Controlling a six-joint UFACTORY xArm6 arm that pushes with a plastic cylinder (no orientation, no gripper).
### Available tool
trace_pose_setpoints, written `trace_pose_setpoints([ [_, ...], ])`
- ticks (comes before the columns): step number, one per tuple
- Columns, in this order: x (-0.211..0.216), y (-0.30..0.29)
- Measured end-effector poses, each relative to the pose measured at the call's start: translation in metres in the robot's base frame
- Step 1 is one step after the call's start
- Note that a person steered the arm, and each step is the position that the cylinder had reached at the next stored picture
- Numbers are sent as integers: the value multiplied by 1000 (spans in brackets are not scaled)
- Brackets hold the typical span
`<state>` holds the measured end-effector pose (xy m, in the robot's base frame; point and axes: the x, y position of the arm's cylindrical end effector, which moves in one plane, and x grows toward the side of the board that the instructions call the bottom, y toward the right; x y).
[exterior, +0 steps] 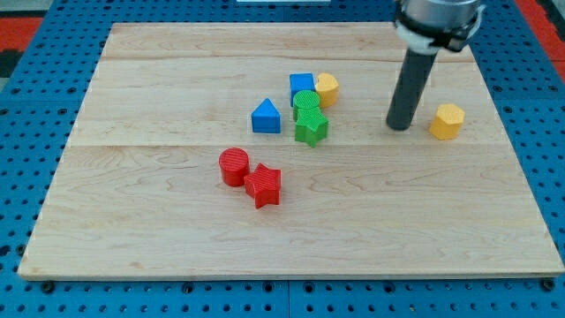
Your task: Push the red star to the green star
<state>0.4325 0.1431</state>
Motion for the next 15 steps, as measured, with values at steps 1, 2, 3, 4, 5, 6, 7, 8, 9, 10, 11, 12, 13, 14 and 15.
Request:
trace_pose_setpoints([
  [1,80,6],
  [2,138,-62],
  [3,158,-162],
  [4,121,-198],
  [5,104,-209],
  [6,88,-145],
  [7,83,-80],
  [8,102,-83],
  [9,131,-139],
  [10,95,-139],
  [11,84,-149],
  [12,61,-97],
  [13,43,-43],
  [14,79,-76],
  [15,66,-105],
])
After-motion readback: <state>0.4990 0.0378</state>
